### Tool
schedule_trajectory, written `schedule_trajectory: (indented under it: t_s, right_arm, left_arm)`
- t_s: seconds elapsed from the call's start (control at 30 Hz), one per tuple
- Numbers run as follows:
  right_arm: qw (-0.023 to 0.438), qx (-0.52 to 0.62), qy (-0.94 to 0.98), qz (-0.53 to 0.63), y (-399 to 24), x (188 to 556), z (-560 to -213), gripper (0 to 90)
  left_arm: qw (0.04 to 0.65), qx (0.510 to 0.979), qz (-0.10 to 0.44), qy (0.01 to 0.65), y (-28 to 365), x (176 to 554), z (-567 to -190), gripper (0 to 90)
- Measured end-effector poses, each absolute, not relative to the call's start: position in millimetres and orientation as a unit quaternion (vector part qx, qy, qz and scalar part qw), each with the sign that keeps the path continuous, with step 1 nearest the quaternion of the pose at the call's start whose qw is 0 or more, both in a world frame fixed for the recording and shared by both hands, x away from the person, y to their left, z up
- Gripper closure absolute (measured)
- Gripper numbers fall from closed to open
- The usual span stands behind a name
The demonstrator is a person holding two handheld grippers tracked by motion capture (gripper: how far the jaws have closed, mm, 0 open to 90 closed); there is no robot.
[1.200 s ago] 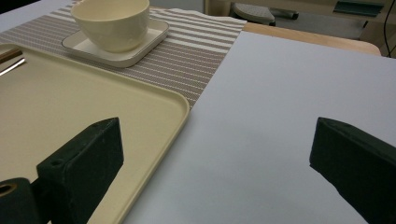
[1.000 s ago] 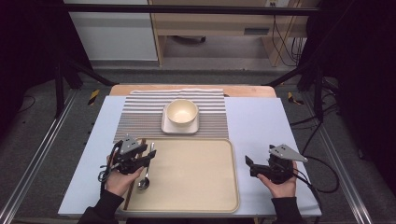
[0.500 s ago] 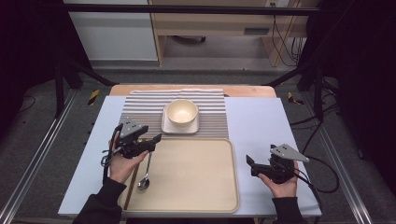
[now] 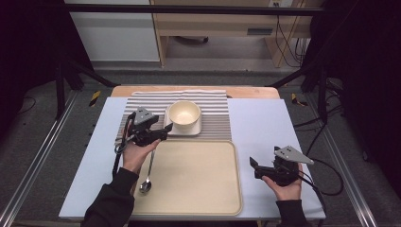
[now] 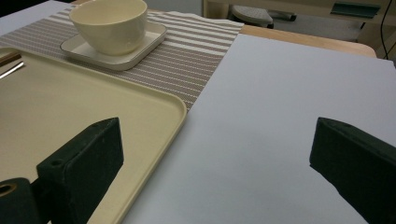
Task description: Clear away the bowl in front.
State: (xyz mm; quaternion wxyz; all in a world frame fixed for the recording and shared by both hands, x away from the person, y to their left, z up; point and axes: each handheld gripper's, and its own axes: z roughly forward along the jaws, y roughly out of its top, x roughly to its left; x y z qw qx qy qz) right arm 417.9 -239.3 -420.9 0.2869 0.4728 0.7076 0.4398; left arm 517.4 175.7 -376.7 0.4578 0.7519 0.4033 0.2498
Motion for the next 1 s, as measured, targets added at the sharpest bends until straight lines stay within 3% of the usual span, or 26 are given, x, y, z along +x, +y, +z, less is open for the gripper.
schedule_trajectory:
  t_s: [1.0]
  right_arm:
    - [0.287,0.471,0.707,0.442,-239.0,419.6,-421.2,2.4]
  left_arm:
    - [0.428,0.753,0.263,0.426,156.5,591.0,-404.5,34.5]
